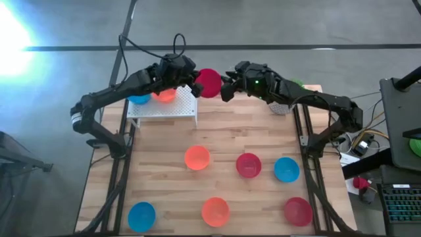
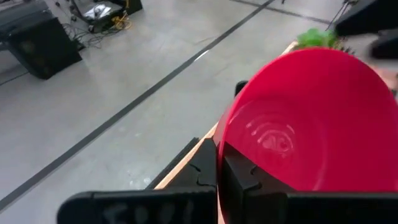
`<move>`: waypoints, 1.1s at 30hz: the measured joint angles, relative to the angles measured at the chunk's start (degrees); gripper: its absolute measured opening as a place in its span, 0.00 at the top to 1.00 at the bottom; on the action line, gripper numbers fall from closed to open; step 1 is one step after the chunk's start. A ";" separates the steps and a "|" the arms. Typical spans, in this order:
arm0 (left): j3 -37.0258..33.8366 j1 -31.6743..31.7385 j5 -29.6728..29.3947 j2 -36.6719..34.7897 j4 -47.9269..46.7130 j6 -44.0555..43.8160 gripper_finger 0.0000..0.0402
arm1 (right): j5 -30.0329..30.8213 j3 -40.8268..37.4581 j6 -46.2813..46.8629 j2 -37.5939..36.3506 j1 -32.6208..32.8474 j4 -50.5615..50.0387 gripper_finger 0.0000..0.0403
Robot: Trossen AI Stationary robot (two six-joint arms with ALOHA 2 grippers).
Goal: Pick & Place Mini bowls
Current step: Put the top red bowl on the right side of the shelf
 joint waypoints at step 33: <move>3.61 14.82 13.70 5.93 -19.50 18.31 1.00 | -6.01 -0.07 0.04 -10.45 0.02 -6.07 0.67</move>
